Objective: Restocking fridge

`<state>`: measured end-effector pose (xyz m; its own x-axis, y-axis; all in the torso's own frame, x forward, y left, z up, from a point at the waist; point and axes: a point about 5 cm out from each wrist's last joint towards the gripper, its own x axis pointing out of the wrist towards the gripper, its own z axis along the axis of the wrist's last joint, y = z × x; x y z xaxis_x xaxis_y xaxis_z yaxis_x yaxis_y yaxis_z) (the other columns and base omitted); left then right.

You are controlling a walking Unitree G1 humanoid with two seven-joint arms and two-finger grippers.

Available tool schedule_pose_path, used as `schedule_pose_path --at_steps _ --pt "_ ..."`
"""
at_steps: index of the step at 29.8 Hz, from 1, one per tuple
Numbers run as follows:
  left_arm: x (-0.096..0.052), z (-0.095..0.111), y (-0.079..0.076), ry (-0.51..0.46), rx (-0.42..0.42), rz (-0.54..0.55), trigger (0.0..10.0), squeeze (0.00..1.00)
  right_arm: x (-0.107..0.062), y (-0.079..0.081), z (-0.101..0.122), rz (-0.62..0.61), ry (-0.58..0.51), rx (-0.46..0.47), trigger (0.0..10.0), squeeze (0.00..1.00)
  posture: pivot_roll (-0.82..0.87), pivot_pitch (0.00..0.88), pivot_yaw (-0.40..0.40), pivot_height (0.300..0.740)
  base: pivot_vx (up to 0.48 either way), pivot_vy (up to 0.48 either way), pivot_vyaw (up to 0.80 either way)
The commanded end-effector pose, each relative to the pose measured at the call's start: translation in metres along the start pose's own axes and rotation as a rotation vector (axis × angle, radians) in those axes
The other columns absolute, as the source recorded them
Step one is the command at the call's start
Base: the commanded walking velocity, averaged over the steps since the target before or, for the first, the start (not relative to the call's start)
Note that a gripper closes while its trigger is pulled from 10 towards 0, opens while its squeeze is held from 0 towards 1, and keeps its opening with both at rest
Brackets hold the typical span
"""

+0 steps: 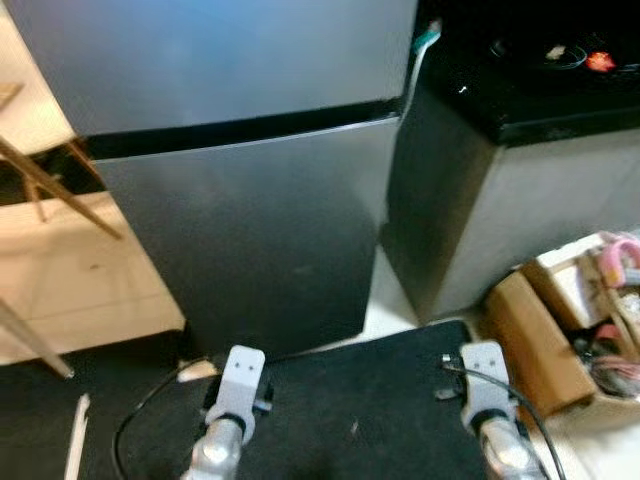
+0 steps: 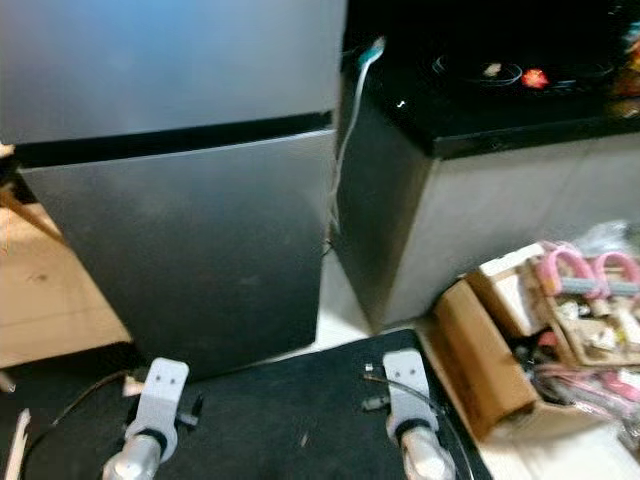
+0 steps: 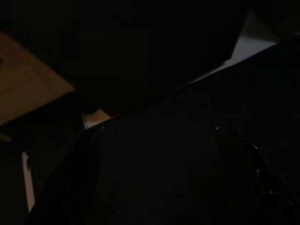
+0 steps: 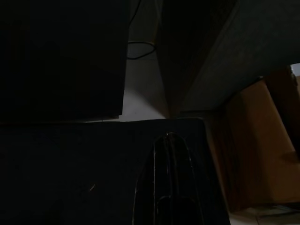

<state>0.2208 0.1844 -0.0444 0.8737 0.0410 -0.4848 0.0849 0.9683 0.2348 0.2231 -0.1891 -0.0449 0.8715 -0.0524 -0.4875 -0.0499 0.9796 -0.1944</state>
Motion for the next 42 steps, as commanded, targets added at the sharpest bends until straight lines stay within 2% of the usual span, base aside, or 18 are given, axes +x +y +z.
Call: schedule_pose_path --at_steps 1,42 --pt "-0.0014 -0.0034 0.0005 0.012 0.003 0.001 10.0 0.00 0.0002 0.0014 0.0006 0.002 -0.002 -0.002 10.0 0.00 -0.04 0.028 -0.037 0.740 0.000 0.000 0.80" --pt "-0.0027 -0.0051 -0.0012 0.014 0.004 -0.001 10.0 0.00 -0.0010 0.0012 -0.0015 0.010 0.003 -0.014 10.0 0.00 -0.06 0.035 -0.045 0.740 0.000 0.000 0.80"
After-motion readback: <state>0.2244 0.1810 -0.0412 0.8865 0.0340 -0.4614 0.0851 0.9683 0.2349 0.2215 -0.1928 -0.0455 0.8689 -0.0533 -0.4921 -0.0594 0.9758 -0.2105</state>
